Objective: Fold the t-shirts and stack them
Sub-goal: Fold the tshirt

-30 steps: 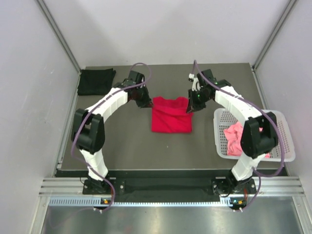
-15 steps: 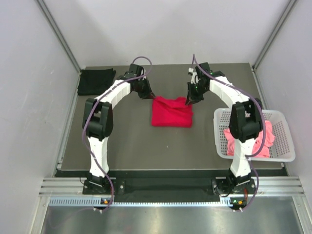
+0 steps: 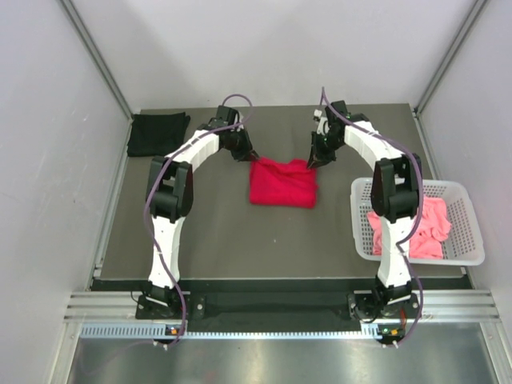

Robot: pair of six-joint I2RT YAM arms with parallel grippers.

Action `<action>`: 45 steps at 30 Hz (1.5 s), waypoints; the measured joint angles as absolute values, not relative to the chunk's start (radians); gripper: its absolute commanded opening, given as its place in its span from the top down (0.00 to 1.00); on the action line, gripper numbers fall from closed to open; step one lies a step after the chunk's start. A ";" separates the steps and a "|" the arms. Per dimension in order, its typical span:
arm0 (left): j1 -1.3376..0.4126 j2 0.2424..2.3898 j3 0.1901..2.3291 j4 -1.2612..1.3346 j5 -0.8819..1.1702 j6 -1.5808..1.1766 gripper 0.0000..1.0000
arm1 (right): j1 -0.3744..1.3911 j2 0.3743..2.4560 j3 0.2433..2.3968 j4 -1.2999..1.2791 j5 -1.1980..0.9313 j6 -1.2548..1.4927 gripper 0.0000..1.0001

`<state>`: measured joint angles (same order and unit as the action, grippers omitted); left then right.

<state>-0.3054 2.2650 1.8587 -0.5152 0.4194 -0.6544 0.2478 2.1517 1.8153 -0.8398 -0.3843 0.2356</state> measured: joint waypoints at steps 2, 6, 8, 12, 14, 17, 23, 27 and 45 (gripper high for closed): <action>-0.302 2.272 1.865 -0.514 0.422 -0.656 1.00 | 0.244 2.165 1.836 -0.841 -0.391 0.236 0.94; -0.295 2.282 1.876 -0.511 0.422 -0.656 1.00 | 0.232 2.214 1.898 -0.847 -0.407 0.237 0.85; -0.291 2.288 1.886 -0.511 0.419 -0.656 1.00 | 0.223 2.243 1.929 -0.850 -0.411 0.238 0.83; -0.287 2.295 1.909 -0.518 0.405 -0.655 0.95 | 0.206 2.297 1.998 -0.869 -0.414 0.239 0.78; -0.287 2.296 1.922 -0.523 0.398 -0.653 0.95 | 0.199 2.317 2.036 -0.880 -0.413 0.241 0.76; -0.286 2.296 1.946 -0.533 0.382 -0.647 0.83 | 0.193 2.328 2.088 -0.899 -0.400 0.240 0.71; -0.280 2.294 1.962 -0.548 0.326 -0.628 0.73 | 0.191 2.320 2.133 -0.941 -0.366 0.236 0.66; -0.275 2.283 1.960 -0.580 0.285 -0.617 0.71 | 0.194 2.267 2.040 -0.951 -0.360 0.230 0.65; -0.336 2.082 1.675 -0.510 0.438 -0.608 0.79 | 0.242 2.195 1.936 -0.859 -0.399 0.311 0.72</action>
